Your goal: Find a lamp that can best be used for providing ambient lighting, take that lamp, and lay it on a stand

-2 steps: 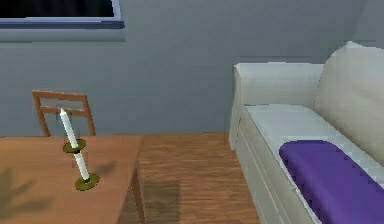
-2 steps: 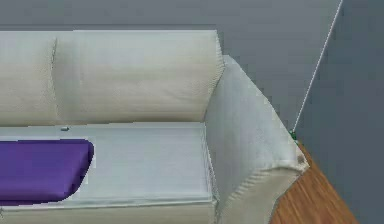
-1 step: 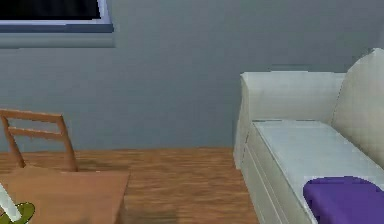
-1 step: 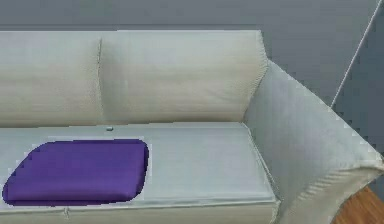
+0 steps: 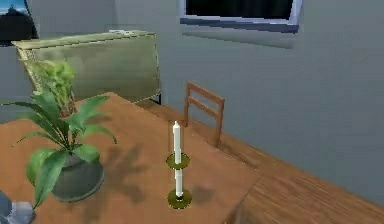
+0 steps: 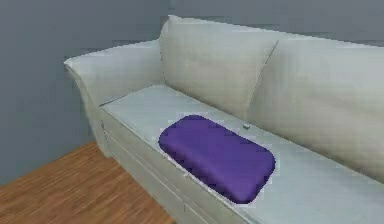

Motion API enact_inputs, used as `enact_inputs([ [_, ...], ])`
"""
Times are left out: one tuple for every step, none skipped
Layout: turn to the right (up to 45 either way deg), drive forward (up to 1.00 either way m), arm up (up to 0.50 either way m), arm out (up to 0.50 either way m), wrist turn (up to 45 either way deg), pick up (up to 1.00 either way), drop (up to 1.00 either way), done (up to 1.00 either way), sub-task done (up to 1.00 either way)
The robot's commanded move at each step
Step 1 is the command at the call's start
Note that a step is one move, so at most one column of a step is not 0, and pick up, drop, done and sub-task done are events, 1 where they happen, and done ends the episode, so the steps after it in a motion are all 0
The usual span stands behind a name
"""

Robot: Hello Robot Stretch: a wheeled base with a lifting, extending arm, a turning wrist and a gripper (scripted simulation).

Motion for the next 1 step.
enact_inputs([
  [-45.0, 0.00, 0.00, 0.00, 0.0, 0.00, 0.00, 0.00, 0.00],
])
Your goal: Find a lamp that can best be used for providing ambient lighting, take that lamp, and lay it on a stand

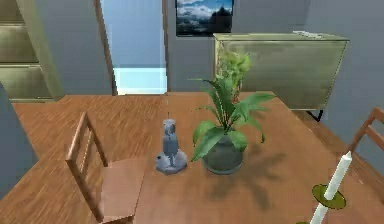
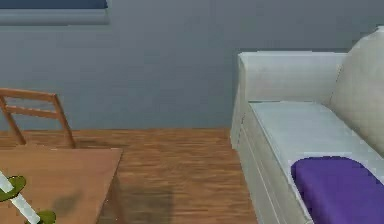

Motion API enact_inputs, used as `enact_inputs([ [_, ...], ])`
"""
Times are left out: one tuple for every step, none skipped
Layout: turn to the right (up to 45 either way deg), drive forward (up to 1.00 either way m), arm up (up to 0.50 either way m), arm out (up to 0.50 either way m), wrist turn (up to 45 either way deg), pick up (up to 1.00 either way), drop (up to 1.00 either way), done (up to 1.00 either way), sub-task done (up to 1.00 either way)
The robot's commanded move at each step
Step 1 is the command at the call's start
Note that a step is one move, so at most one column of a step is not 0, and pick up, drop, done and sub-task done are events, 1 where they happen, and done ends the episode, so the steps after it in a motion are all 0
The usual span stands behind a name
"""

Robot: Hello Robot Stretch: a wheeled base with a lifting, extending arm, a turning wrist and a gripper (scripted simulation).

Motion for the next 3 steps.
enact_inputs([
  [-42.0, 0.00, 0.00, 0.00, 0.0, 0.00, 0.00, 0.00, 0.00],
  [0.0, 0.00, 0.50, 0.00, 0.0, 0.00, 0.00, 0.00, 0.00],
  [0.0, 0.00, 0.34, 0.00, 0.0, 0.00, 0.00, 0.00, 0.00],
])
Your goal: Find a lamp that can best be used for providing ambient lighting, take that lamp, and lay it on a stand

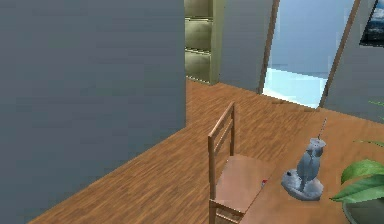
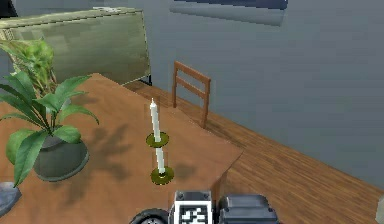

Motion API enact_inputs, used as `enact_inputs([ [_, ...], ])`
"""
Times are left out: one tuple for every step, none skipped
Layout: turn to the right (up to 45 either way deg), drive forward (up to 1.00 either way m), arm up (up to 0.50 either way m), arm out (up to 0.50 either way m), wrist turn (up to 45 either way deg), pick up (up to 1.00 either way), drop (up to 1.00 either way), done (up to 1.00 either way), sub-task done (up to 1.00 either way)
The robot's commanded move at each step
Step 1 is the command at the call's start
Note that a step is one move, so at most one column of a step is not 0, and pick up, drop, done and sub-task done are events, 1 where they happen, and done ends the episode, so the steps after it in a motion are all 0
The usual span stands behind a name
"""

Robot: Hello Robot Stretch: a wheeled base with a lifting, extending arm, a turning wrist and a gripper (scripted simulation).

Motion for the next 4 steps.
enact_inputs([
  [0.0, 0.00, 0.00, 0.22, 0.0, 0.00, 0.00, 0.00, 0.00],
  [0.0, 0.00, 0.00, 0.00, 45.0, 0.00, 0.00, 0.00, 0.00],
  [0.0, 0.00, 0.00, 0.00, 45.0, 0.00, 0.00, 0.00, 0.00],
  [0.0, 0.00, 0.00, 0.00, 45.0, 0.00, 0.00, 0.00, 0.00],
])
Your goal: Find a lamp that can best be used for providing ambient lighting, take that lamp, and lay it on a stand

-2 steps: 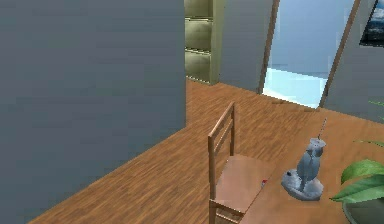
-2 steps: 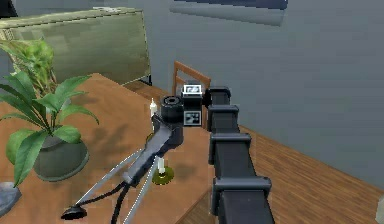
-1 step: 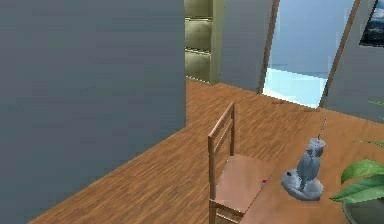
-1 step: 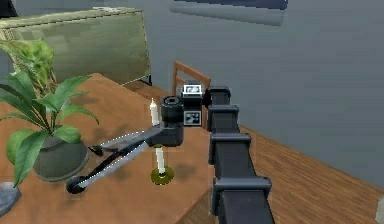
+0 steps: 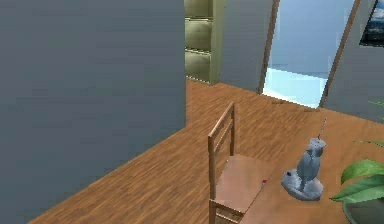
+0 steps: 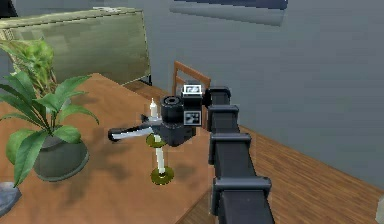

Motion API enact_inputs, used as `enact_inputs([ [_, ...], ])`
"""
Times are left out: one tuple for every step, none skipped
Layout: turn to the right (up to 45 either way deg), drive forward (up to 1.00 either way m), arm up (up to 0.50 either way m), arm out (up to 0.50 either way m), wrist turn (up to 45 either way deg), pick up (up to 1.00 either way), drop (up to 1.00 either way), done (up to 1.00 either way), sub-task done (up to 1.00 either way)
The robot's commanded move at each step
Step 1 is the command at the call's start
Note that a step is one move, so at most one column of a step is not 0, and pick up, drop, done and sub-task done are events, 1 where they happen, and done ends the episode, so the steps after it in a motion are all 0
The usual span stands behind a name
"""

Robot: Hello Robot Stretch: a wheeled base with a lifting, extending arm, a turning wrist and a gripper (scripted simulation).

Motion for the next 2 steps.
enact_inputs([
  [0.0, 0.00, 0.00, 0.00, 18.0, 0.00, 0.00, 0.00, 0.00],
  [0.0, 0.00, 0.00, 0.00, 0.0, 1.00, 0.00, 0.00, 0.00],
])
